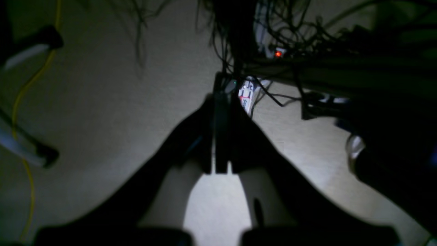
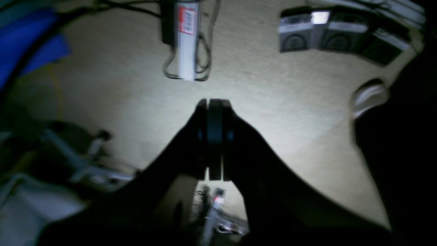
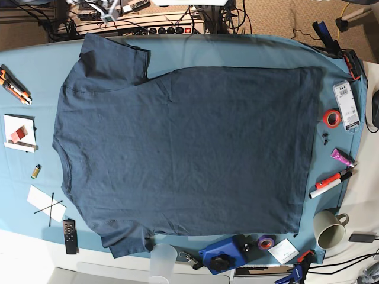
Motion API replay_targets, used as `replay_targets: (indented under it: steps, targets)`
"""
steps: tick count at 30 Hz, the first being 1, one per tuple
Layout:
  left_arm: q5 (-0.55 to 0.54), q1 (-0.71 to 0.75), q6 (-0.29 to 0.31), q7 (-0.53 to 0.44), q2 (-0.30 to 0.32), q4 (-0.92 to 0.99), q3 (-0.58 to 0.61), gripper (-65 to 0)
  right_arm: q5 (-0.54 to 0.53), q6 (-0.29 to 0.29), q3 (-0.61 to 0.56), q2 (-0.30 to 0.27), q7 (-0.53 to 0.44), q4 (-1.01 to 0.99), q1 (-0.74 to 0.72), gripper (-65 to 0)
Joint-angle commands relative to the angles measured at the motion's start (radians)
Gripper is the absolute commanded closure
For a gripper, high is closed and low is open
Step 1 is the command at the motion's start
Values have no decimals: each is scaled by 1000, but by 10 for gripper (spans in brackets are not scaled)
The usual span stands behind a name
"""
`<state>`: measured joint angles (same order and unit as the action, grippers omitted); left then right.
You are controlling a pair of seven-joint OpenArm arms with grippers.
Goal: Fold the T-shirt properly
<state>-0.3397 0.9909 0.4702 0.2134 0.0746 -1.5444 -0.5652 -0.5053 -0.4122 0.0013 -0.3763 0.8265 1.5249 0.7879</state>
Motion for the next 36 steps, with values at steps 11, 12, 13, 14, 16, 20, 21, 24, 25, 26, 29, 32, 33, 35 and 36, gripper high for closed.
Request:
replay_targets:
  steps: [11,12,13,14,16,20,21,24,25,26,29,32,33,35,36]
  targets:
    - [-180,279,-108,155,3,-554,-74,0,-324,-192,356,2,125,346,218,0]
    - [-191,281,-108,182,3,-591,-87,0,-359,-203,389,2,152,368,218,0]
    - [-201,281,-109,206,3,-624,-95,0,-395,-208,422,2,175,389,218,0]
    - [-212,280,-111,225,3,-653,-103,0,-424,-212,456,2,190,409,218,0]
    - [-219,281,-141,244,3,-701,-106,0,-465,-235,520,2,196,443,218,0]
    - [-218,280,-196,243,3,-748,-106,0,-513,-279,624,2,194,496,217,0]
    - [-218,280,-201,243,3,-753,-106,0,-522,-286,645,2,194,508,215,0]
    - [-218,274,-201,243,3,-757,-106,0,-548,-286,703,2,190,542,209,0]
    - [-218,272,-201,243,3,-757,-106,0,-554,-286,718,2,190,555,209,0]
    - [-218,271,-201,243,3,-757,-106,0,-553,-286,732,2,187,568,209,-66]
    - [-218,270,-201,243,3,-757,-106,0,-571,-286,763,3,189,609,209,-295]
    - [-218,269,-201,243,3,-757,-106,0,-531,-286,778,20,193,620,193,-326]
    - [-219,269,-200,242,4,-757,-106,0,-507,-286,777,29,193,615,173,-326]
    - [-219,269,-200,242,3,-757,-106,0,-502,-286,777,35,194,586,118,-326]
    - [-219,269,-200,242,4,-757,-106,0,-497,-286,777,33,196,558,86,-326]
